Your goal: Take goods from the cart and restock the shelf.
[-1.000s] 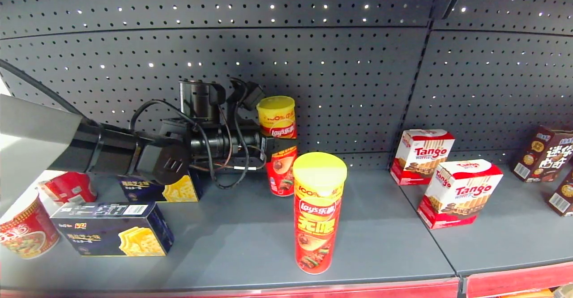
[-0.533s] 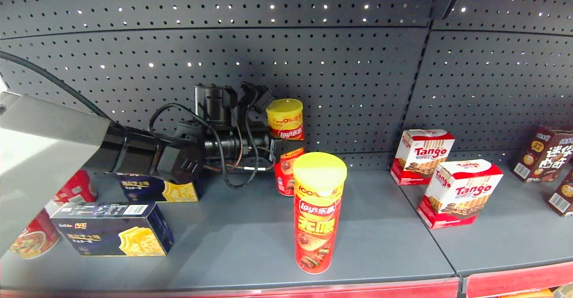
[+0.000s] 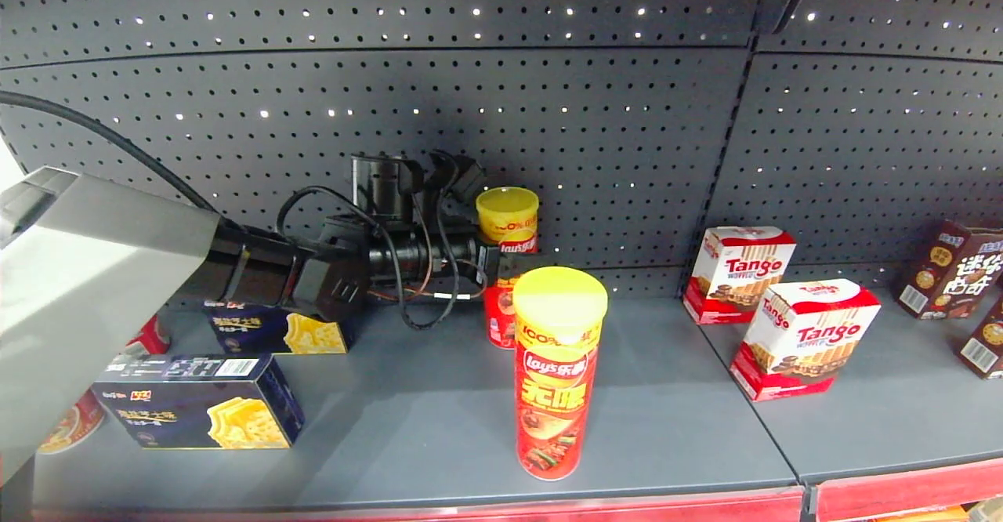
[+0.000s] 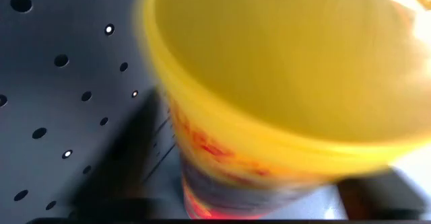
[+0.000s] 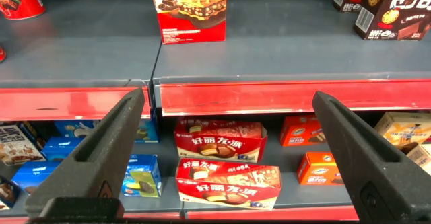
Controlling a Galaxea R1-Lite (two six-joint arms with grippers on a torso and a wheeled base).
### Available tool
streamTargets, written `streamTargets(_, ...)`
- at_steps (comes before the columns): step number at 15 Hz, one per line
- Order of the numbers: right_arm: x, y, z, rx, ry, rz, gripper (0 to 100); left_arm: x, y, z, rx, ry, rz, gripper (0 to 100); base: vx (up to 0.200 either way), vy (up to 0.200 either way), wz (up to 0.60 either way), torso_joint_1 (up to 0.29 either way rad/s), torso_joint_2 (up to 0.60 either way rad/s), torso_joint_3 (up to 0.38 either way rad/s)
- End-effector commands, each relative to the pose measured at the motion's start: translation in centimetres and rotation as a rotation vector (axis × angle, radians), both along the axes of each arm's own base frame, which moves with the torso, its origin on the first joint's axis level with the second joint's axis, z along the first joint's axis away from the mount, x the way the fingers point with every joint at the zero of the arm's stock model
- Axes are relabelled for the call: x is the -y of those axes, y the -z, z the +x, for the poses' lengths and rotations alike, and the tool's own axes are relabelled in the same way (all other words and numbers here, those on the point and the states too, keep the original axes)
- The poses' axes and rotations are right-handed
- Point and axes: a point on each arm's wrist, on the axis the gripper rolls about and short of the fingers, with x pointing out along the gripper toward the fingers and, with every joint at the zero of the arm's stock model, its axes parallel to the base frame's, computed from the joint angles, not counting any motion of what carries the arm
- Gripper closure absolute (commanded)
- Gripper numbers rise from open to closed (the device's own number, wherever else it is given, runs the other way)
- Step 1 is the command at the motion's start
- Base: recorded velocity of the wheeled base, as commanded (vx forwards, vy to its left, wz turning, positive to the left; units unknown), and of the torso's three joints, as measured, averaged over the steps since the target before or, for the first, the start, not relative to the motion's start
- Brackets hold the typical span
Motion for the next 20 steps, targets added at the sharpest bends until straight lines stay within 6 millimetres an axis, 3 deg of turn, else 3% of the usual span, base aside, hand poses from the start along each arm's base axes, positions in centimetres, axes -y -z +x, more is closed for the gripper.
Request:
streamTargets(1, 0.0, 0.0, 0.0, -0.002, 0.001, 0.0, 0, 0.0, 0.2, 0.0, -0.004, 0.001, 0.002, 0, 0.0, 0.0, 0.0, 0.0, 0.0, 0.0)
streamTargets(8, 0.0, 0.0, 0.0, -0.002, 0.001, 0.0, 0, -0.7, 0.8, -0.6, -0.028, -0.008, 0.02, 0, 0.0, 0.0, 0.0, 0.0, 0.0, 0.0)
streamTargets(15, 0.0, 0.0, 0.0, -0.002, 0.001, 0.0, 0, -4.2, 0.5, -4.3, -0.025, -0.035, 0.092, 0, 0.0, 0.0, 0.0, 0.0, 0.0, 0.0)
streamTargets(20, 0.0, 0.0, 0.0, 0.0, -0.001, 0.0, 0, -6.8, -3.1, -8.0, 0.025, -0.079, 0.057, 0, 0.0, 0.0, 0.0, 0.0, 0.0, 0.0)
